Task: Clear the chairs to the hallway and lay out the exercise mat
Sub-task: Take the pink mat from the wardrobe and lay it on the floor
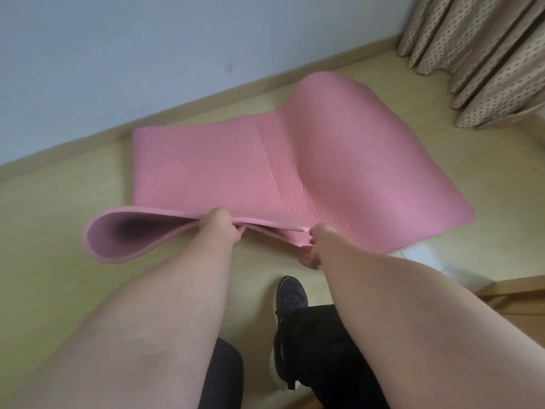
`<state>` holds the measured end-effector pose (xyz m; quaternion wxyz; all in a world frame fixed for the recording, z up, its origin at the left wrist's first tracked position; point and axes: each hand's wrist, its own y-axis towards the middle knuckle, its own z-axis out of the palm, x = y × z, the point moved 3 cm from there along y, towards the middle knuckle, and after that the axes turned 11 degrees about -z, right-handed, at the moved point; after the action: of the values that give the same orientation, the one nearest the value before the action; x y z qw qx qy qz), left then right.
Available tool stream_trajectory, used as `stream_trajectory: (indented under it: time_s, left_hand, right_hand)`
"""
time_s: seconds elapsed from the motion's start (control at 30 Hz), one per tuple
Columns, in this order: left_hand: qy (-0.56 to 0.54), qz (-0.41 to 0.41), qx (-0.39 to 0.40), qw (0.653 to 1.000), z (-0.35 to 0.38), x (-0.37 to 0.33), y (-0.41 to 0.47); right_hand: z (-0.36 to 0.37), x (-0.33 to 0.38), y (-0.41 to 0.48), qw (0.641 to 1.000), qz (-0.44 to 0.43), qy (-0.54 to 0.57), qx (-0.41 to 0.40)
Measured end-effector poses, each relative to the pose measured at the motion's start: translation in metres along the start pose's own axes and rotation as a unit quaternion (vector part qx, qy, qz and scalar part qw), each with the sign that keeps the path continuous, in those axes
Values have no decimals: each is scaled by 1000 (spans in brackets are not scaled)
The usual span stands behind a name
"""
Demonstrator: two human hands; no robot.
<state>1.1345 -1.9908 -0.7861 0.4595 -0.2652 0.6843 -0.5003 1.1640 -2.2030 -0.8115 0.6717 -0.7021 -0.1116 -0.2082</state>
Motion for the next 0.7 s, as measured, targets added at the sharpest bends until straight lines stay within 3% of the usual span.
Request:
stream_trajectory:
  time_s: [0.13, 0.37, 0.57, 0.63, 0.7]
  left_hand:
    - [20, 24, 3, 1000, -3, -3, -7]
    - [19, 34, 25, 999, -15, -6, -3]
    - [142, 44, 9, 989, -26, -6, 2]
    - [286, 87, -53, 953, -33, -12, 5]
    - [456, 164, -154, 861, -46, -22, 6]
  right_hand:
    - [26, -10, -13, 998, -5, -8, 62]
    - [84, -36, -20, 981, -3, 93, 170]
    - [110, -47, -23, 967, -15, 190, 167]
    - [111, -43, -18, 970, -33, 196, 142]
    - [112, -43, -17, 973, -41, 189, 123]
